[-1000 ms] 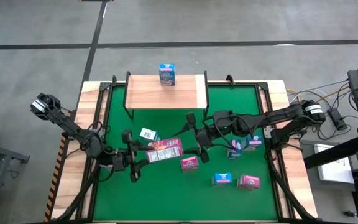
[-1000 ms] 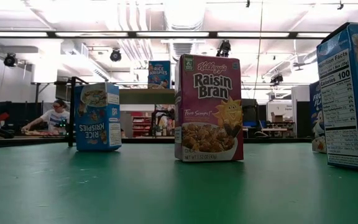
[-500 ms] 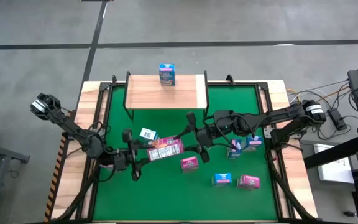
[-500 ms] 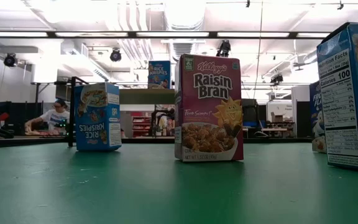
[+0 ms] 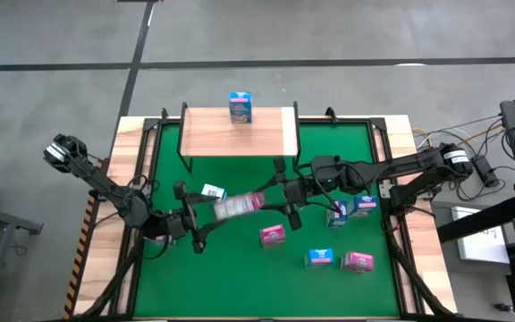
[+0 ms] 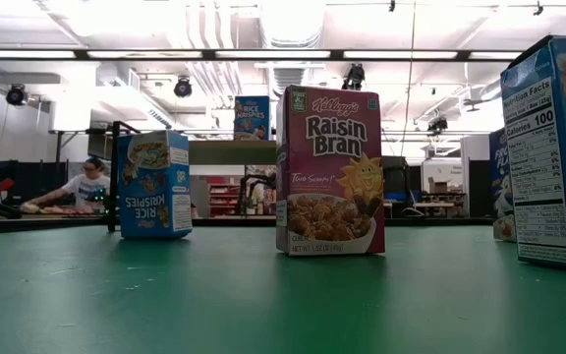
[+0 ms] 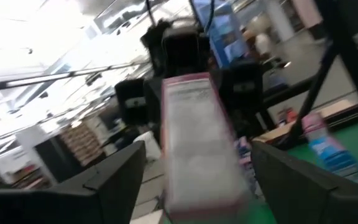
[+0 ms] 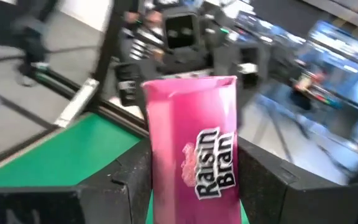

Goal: Stack cereal on shelf
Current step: Put the left pink cereal box on the shelf

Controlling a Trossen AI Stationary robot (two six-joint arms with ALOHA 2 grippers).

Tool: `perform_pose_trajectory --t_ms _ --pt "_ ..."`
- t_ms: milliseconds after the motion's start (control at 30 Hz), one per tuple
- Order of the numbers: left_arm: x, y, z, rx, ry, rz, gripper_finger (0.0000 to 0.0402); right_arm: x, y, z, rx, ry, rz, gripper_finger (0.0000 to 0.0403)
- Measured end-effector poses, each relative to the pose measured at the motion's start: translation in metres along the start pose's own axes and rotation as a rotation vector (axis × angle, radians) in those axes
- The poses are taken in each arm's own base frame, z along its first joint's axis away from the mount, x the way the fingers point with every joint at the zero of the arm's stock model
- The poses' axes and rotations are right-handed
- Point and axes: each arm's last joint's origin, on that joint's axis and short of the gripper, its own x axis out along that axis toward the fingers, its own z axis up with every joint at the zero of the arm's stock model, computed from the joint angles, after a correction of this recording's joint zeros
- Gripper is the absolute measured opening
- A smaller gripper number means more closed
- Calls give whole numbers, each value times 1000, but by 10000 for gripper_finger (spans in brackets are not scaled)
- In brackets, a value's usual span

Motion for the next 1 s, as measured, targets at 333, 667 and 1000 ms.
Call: perform_pose_trajectory --t_ms 333,667,1000 --pt "-3 11 1 56 106 136 290 -31 -32 5 75 194 -205 143" --pt "-4 13 0 77 116 147 290 -51 -91 -4 138 339 -356 132" --pt "-4 14 0 121 118 146 291 -78 -171 -22 285 435 -323 132"
